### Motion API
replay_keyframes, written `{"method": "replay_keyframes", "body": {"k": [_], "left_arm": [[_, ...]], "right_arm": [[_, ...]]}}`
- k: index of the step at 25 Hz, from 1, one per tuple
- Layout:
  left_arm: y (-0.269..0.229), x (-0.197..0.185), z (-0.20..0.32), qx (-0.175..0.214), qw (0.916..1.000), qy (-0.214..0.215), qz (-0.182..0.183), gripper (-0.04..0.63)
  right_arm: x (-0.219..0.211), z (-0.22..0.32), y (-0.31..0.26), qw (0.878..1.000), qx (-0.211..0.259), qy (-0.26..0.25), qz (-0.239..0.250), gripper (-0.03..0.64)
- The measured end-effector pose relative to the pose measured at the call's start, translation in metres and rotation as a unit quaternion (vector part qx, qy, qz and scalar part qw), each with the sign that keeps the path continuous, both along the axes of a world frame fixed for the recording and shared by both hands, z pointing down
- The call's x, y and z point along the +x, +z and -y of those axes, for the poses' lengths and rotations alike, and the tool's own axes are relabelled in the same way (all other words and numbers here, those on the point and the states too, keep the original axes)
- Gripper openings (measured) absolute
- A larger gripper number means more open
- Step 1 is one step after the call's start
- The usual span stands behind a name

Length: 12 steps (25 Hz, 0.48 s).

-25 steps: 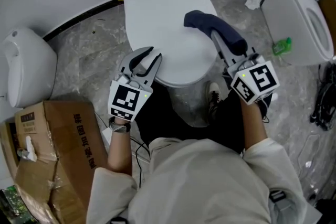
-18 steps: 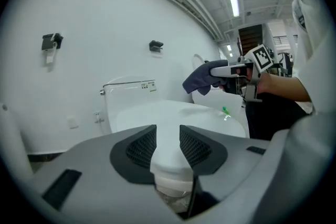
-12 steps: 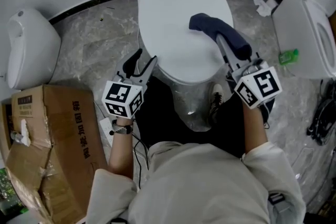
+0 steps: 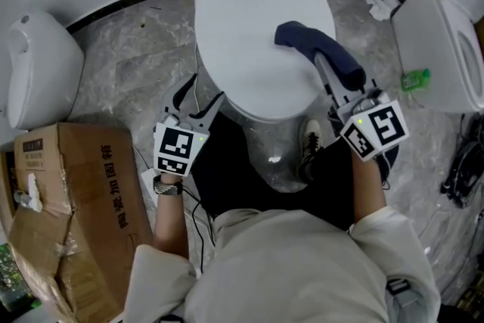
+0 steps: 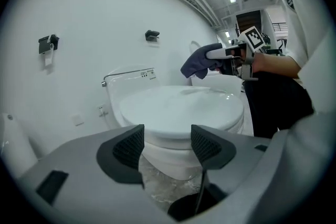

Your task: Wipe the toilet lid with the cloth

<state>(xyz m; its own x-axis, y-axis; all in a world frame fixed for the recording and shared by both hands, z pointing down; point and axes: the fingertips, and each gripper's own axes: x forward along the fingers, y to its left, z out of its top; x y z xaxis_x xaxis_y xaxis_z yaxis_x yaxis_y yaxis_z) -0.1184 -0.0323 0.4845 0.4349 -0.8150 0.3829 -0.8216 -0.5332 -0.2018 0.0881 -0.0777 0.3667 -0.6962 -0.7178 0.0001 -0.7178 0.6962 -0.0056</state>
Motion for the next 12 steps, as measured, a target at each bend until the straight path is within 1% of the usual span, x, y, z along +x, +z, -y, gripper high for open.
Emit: {"method": "replay_keyframes", "body": {"k": [6,9,12], "left_arm": [[0.023,-0.011,0.001,-0.022,0.9994,-0.01,0.024,0.299],[0.032,-0.011,0.003,-0.03,0.9994,-0.007,0.018,0.311],[0.033,-0.008,0.006,-0.029,0.9996,-0.003,0.005,0.324]], "right_arm": [[-0.003,0.002,0.0,1.0,-0.001,-0.006,0.003,0.084],[-0.005,0.002,0.0,1.0,-0.003,-0.009,0.004,0.084],[-0.004,0.002,-0.001,1.0,-0.005,-0.007,0.004,0.084]]}}
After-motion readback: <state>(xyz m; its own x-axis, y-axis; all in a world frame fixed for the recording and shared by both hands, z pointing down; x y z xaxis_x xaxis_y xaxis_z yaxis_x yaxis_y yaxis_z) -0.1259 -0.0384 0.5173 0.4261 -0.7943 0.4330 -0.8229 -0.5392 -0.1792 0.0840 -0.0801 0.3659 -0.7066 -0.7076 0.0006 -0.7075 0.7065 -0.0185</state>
